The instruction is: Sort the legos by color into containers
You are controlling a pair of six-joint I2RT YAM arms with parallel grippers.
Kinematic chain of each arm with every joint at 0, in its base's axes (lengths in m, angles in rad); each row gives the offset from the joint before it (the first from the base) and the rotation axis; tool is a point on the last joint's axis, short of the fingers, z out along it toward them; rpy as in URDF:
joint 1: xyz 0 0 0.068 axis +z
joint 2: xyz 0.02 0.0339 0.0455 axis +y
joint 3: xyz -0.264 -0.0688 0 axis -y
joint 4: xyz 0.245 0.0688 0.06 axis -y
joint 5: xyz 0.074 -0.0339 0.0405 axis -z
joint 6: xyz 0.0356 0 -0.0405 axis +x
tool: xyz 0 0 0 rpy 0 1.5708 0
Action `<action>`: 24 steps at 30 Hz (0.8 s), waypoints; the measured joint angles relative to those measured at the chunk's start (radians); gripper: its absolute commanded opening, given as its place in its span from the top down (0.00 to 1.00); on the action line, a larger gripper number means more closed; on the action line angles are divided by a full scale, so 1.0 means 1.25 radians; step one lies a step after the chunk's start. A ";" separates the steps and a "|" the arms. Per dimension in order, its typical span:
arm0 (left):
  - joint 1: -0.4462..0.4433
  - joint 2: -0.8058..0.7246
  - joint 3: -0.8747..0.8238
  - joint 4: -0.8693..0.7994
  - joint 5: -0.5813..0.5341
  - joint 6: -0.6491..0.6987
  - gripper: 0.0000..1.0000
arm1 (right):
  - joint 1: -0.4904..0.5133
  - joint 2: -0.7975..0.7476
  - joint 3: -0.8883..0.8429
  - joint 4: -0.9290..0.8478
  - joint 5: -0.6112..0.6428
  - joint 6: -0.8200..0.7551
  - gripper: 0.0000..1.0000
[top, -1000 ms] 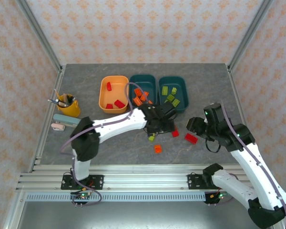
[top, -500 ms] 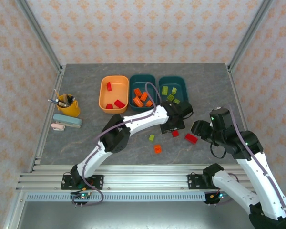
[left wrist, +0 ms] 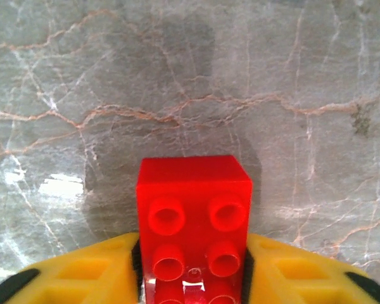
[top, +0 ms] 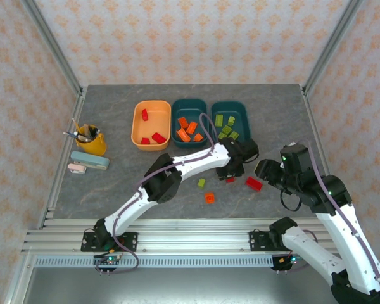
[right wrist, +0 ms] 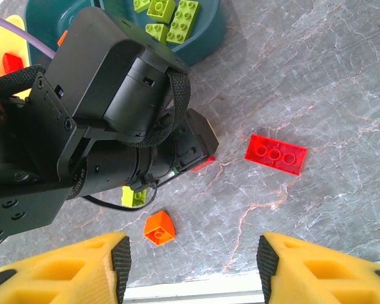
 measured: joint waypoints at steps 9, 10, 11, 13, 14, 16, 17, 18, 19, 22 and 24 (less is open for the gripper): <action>0.006 -0.012 0.003 -0.016 -0.039 0.046 0.72 | 0.000 0.002 0.000 0.038 -0.011 -0.013 0.43; 0.010 -0.023 0.002 -0.023 -0.045 0.057 0.72 | 0.000 0.005 0.000 0.046 -0.019 -0.020 0.43; 0.016 -0.041 -0.002 -0.027 -0.052 0.067 0.72 | 0.000 0.010 0.000 0.055 -0.027 -0.031 0.43; 0.033 -0.093 -0.025 -0.034 -0.065 0.090 0.72 | 0.000 0.031 0.002 0.072 -0.047 -0.053 0.43; 0.045 -0.130 -0.045 -0.036 -0.070 0.104 0.72 | 0.001 0.047 0.004 0.083 -0.059 -0.064 0.43; 0.075 -0.209 -0.085 -0.041 -0.080 0.133 0.72 | 0.010 0.082 0.007 0.111 -0.080 -0.082 0.43; 0.098 -0.256 -0.109 -0.042 -0.082 0.151 0.72 | 0.023 0.105 0.009 0.132 -0.087 -0.089 0.43; 0.121 -0.294 -0.128 -0.042 -0.083 0.168 0.73 | 0.039 0.124 0.013 0.146 -0.089 -0.095 0.43; 0.150 -0.334 -0.150 -0.042 -0.084 0.188 0.72 | 0.067 0.154 0.022 0.166 -0.089 -0.103 0.43; 0.240 -0.418 -0.198 -0.046 -0.088 0.250 0.73 | 0.142 0.255 0.069 0.215 -0.089 -0.115 0.43; 0.307 -0.447 -0.222 -0.049 -0.089 0.293 0.73 | 0.182 0.329 0.101 0.262 -0.088 -0.116 0.43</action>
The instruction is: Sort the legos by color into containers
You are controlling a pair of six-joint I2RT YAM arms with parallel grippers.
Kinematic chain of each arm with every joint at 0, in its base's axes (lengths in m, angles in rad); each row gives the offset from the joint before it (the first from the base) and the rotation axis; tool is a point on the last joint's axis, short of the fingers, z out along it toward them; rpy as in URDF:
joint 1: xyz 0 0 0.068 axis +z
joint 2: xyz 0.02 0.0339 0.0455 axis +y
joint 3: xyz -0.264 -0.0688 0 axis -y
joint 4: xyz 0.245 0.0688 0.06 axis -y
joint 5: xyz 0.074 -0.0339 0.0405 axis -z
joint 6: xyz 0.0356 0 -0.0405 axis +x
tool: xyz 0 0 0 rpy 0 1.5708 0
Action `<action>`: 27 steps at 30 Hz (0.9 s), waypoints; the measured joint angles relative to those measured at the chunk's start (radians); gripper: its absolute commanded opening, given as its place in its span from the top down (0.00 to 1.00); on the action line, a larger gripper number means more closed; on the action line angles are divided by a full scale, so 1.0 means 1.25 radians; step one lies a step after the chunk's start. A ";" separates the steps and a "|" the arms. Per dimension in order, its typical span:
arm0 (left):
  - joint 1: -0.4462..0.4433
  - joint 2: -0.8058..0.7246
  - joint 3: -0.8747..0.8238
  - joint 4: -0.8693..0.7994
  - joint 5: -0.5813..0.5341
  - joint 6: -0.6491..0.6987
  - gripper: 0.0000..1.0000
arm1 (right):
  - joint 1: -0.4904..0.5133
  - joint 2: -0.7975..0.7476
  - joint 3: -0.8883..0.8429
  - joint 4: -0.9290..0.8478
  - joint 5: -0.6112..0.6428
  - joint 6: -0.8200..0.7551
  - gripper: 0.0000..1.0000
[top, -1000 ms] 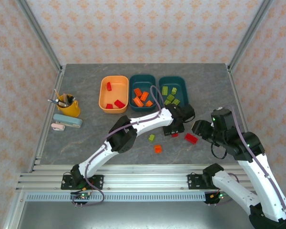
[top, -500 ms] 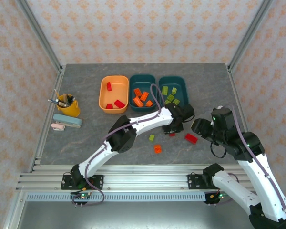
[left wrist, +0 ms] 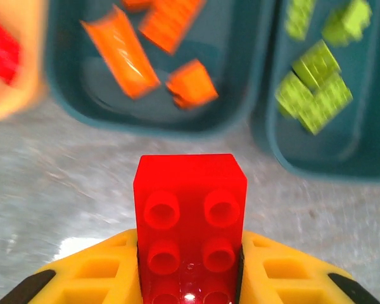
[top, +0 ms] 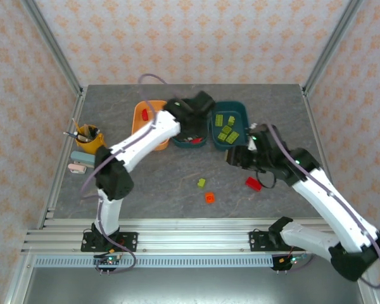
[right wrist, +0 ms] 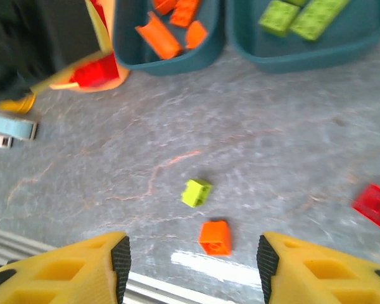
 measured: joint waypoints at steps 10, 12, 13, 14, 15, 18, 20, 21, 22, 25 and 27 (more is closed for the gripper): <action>0.237 0.067 -0.024 -0.005 -0.013 0.170 0.74 | 0.058 0.278 0.149 0.150 -0.029 0.003 0.42; 0.258 0.114 0.001 -0.004 -0.022 0.193 0.74 | 0.058 0.315 0.179 0.161 -0.033 0.003 0.42; 0.267 0.141 0.014 -0.004 -0.029 0.207 0.75 | 0.058 0.334 0.196 0.163 -0.034 0.003 0.42; 0.274 0.164 0.026 -0.004 -0.035 0.216 0.74 | 0.058 0.349 0.210 0.166 -0.034 0.002 0.42; 0.280 0.189 0.039 -0.004 -0.042 0.227 0.74 | 0.058 0.365 0.223 0.170 -0.034 0.001 0.42; 0.285 0.252 0.068 -0.005 -0.070 0.249 0.74 | 0.056 0.400 0.241 0.189 -0.034 0.002 0.42; 0.285 0.282 0.076 -0.004 -0.090 0.262 0.75 | 0.052 0.416 0.243 0.199 -0.034 0.007 0.42; 0.285 0.293 0.076 -0.005 -0.099 0.268 0.74 | 0.049 0.424 0.243 0.201 -0.037 0.009 0.42; 0.286 0.302 0.076 -0.006 -0.105 0.270 0.75 | 0.045 0.430 0.243 0.204 -0.038 0.012 0.42; 0.288 0.319 0.077 -0.006 -0.117 0.279 0.74 | 0.035 0.444 0.243 0.205 -0.039 0.020 0.42; 0.291 0.326 0.084 -0.008 -0.122 0.288 0.74 | 0.033 0.445 0.243 0.205 -0.039 0.023 0.42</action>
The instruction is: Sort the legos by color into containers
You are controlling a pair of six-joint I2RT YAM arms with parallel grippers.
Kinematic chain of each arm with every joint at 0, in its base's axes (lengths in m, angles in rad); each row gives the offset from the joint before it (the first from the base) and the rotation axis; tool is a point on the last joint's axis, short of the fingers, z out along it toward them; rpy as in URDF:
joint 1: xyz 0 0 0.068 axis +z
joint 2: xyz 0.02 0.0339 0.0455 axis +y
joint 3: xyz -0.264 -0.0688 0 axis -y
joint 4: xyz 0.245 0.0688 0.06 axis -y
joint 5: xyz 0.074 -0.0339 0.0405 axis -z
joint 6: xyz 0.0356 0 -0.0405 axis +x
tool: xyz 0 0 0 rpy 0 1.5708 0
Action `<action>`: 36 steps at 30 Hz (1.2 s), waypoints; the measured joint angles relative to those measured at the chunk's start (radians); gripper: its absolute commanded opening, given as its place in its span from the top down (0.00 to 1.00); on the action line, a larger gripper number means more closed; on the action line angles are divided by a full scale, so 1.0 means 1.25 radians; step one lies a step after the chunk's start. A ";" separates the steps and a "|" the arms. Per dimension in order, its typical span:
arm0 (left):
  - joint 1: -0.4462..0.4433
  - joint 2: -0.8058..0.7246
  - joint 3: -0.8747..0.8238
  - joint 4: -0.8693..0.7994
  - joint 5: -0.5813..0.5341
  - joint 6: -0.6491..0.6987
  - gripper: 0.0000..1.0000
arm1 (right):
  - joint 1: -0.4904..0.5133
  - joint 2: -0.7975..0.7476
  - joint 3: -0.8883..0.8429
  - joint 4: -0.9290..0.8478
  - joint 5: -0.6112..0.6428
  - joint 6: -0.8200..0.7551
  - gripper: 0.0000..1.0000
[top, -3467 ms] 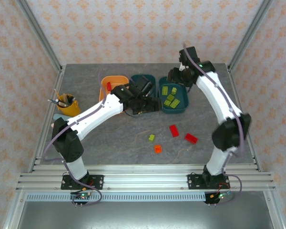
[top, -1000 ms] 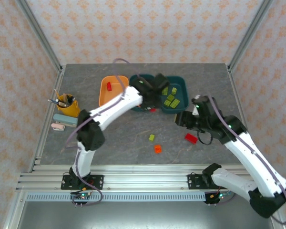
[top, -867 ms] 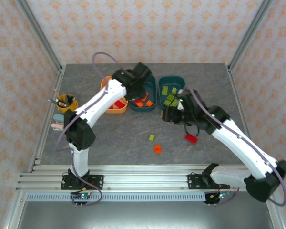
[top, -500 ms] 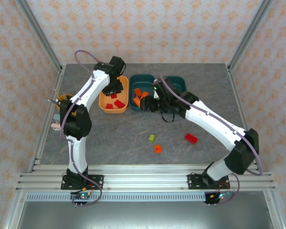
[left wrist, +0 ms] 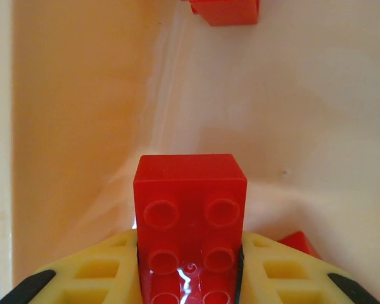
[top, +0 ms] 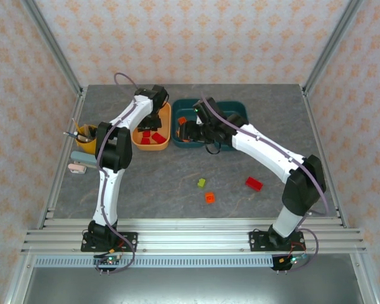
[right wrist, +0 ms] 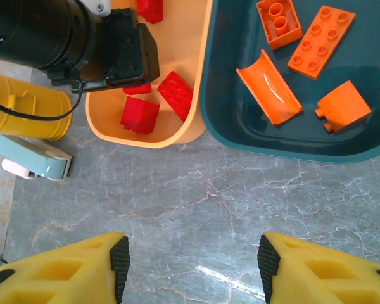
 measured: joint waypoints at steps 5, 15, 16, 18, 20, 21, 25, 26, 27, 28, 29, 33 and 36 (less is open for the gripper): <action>0.004 0.003 0.013 0.001 -0.011 0.009 0.70 | -0.001 -0.001 -0.003 0.002 0.000 0.006 0.42; 0.004 0.002 0.014 -0.003 -0.012 0.020 0.45 | -0.001 -0.033 -0.070 -0.044 0.036 0.002 0.42; 0.004 0.002 0.014 -0.003 -0.010 0.019 0.42 | -0.001 -0.039 -0.079 -0.057 0.044 0.003 0.42; 0.004 -0.006 0.013 -0.003 -0.005 0.015 0.38 | 0.002 -0.053 -0.096 -0.082 0.060 0.009 0.42; 0.001 -0.027 0.006 -0.003 0.004 0.010 0.35 | 0.010 -0.068 -0.117 -0.111 0.076 0.028 0.42; -0.001 -0.046 -0.001 -0.003 0.007 0.008 0.33 | 0.016 -0.072 -0.125 -0.128 0.082 0.044 0.42; -0.025 -0.174 -0.058 0.003 0.013 -0.003 0.28 | 0.046 -0.072 -0.152 -0.178 0.089 0.119 0.43; -0.035 -0.215 -0.081 0.009 0.016 -0.007 0.27 | 0.052 -0.070 -0.157 -0.187 0.091 0.136 0.44; -0.048 -0.265 -0.112 0.017 0.026 -0.013 0.26 | 0.060 -0.064 -0.162 -0.197 0.091 0.161 0.44; -0.063 -0.320 -0.149 0.030 0.035 -0.019 0.25 | 0.067 -0.057 -0.166 -0.201 0.091 0.184 0.44; -0.078 -0.364 -0.184 0.044 0.045 -0.023 0.24 | 0.071 -0.050 -0.170 -0.201 0.090 0.203 0.44; -0.156 -0.592 -0.383 0.125 0.132 -0.055 0.22 | 0.080 -0.008 -0.187 -0.199 0.085 0.283 0.43; -0.194 -0.720 -0.526 0.179 0.200 -0.089 0.22 | 0.080 0.022 -0.194 -0.197 0.080 0.328 0.44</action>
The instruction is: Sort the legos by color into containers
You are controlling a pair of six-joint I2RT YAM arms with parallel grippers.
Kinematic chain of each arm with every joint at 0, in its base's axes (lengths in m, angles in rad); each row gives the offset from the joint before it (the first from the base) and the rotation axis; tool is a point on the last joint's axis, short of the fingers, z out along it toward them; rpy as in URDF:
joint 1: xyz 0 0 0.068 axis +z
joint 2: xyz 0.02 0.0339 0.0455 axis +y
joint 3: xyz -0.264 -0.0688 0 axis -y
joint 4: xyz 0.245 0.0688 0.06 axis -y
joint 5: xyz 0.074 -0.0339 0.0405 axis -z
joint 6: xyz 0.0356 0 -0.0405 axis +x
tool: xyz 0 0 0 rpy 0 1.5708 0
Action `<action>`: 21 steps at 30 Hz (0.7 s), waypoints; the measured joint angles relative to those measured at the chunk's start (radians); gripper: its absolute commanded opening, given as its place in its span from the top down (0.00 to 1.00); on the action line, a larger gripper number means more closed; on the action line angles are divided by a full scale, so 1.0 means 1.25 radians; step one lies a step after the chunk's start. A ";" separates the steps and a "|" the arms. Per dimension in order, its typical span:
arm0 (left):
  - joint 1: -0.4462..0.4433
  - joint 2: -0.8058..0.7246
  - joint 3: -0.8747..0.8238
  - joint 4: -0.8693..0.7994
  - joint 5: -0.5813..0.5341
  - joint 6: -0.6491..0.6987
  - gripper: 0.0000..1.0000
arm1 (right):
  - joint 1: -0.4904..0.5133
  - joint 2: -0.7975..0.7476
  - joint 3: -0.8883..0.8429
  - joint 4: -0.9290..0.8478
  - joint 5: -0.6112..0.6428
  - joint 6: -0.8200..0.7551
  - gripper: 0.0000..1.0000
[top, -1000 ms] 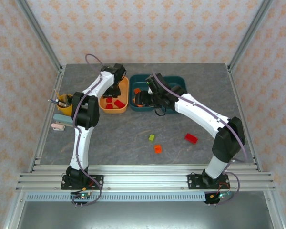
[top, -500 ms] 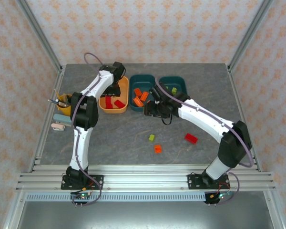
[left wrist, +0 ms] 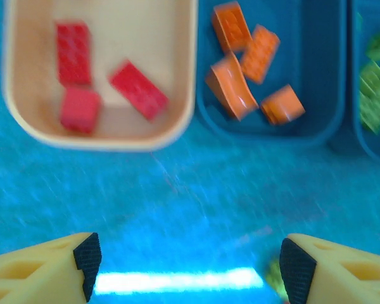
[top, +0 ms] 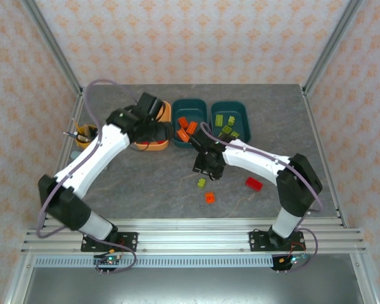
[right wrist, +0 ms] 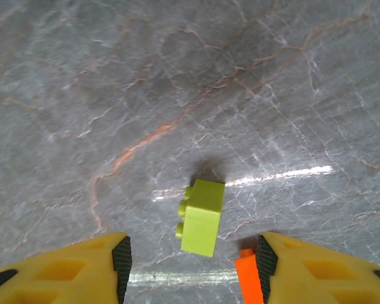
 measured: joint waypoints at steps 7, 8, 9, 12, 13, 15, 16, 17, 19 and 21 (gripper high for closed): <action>-0.023 -0.239 -0.260 0.027 0.121 -0.052 0.21 | 0.005 0.038 -0.040 0.049 -0.033 0.080 0.46; -0.023 -0.279 -0.291 0.025 0.131 -0.058 0.21 | 0.006 0.041 -0.045 0.052 -0.036 0.089 0.47; -0.023 -0.315 -0.318 0.021 0.143 -0.064 0.21 | 0.009 0.045 -0.049 0.057 -0.040 0.097 0.47; -0.023 -0.399 -0.383 0.009 0.164 -0.085 0.21 | 0.017 0.060 -0.049 0.072 -0.047 0.117 0.51; -0.023 -0.417 -0.399 0.005 0.167 -0.091 0.21 | 0.020 0.064 -0.050 0.078 -0.049 0.124 0.53; -0.023 -0.440 -0.422 -0.001 0.172 -0.104 0.21 | 0.027 0.075 -0.053 0.089 -0.054 0.135 0.56; -0.023 -0.445 -0.428 -0.001 0.173 -0.108 0.22 | 0.029 0.079 -0.053 0.092 -0.055 0.140 0.58; -0.023 -0.450 -0.433 0.000 0.178 -0.115 0.22 | 0.031 0.085 -0.054 0.096 -0.057 0.144 0.60; -0.023 -0.456 -0.444 0.002 0.185 -0.124 0.22 | 0.033 0.095 -0.055 0.100 -0.057 0.151 0.64; -0.023 -0.460 -0.452 0.004 0.189 -0.130 0.22 | 0.033 0.101 -0.055 0.101 -0.056 0.157 0.68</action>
